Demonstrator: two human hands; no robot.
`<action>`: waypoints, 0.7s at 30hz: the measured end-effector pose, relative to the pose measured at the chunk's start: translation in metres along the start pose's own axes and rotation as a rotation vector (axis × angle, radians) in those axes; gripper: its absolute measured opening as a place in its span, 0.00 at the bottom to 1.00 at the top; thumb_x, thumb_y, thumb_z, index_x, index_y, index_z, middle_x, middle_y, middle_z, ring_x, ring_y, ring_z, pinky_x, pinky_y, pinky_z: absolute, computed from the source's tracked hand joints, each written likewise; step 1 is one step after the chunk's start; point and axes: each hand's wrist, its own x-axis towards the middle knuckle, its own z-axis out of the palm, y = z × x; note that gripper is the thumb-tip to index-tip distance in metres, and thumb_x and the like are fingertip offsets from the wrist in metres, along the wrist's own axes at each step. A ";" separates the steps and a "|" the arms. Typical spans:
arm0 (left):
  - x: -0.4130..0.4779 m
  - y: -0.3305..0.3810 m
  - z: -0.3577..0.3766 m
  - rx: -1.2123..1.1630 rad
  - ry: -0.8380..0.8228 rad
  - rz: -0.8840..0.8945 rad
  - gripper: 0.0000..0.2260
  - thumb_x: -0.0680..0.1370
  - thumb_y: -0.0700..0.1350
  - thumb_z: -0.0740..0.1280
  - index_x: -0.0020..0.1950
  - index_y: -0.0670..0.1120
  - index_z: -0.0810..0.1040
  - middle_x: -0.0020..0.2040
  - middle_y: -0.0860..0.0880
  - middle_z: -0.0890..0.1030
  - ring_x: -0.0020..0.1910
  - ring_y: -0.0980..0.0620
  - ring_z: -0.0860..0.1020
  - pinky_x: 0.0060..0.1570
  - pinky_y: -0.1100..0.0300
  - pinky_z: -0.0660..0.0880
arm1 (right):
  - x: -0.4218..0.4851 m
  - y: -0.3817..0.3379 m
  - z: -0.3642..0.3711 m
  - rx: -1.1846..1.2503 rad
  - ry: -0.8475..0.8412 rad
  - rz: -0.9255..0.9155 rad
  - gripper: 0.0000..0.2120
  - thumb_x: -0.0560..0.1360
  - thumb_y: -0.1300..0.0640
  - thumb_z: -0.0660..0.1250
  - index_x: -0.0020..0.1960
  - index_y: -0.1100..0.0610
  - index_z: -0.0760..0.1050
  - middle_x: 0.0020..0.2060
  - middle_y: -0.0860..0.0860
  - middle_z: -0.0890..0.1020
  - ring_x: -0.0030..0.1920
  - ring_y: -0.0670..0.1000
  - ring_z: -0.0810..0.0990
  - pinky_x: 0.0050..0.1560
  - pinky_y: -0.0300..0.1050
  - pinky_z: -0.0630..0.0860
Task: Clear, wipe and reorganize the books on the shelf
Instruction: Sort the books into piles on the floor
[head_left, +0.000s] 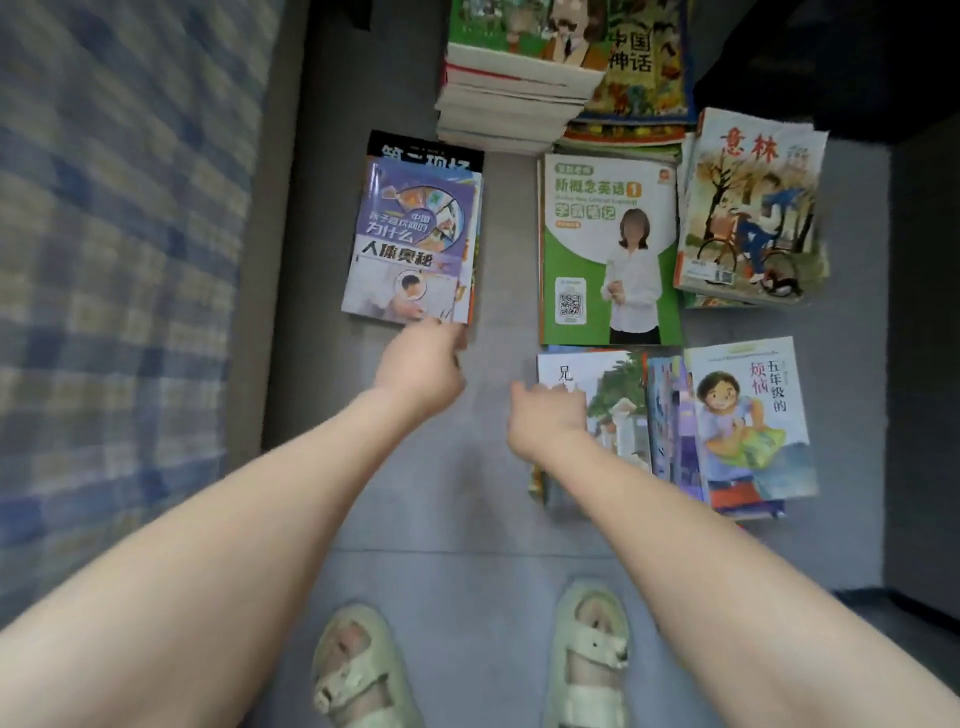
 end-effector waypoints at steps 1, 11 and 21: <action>-0.017 -0.002 -0.008 -0.030 -0.035 -0.022 0.16 0.75 0.37 0.61 0.61 0.43 0.76 0.61 0.42 0.77 0.60 0.41 0.74 0.56 0.54 0.70 | -0.029 -0.001 0.000 0.004 -0.033 -0.030 0.21 0.76 0.57 0.59 0.69 0.55 0.64 0.62 0.55 0.76 0.63 0.58 0.74 0.62 0.51 0.69; -0.172 0.114 -0.235 -0.141 -0.069 -0.030 0.12 0.77 0.39 0.60 0.56 0.41 0.80 0.56 0.42 0.82 0.57 0.41 0.77 0.56 0.54 0.73 | -0.272 0.070 -0.193 0.570 0.058 0.027 0.12 0.79 0.53 0.57 0.57 0.56 0.75 0.57 0.54 0.80 0.57 0.57 0.77 0.49 0.46 0.73; -0.189 0.256 -0.455 -0.329 0.184 0.004 0.09 0.77 0.42 0.63 0.54 0.45 0.80 0.54 0.48 0.83 0.54 0.50 0.79 0.47 0.63 0.69 | -0.423 0.153 -0.427 0.806 0.415 -0.086 0.12 0.80 0.50 0.58 0.59 0.50 0.76 0.54 0.48 0.81 0.54 0.51 0.78 0.54 0.47 0.76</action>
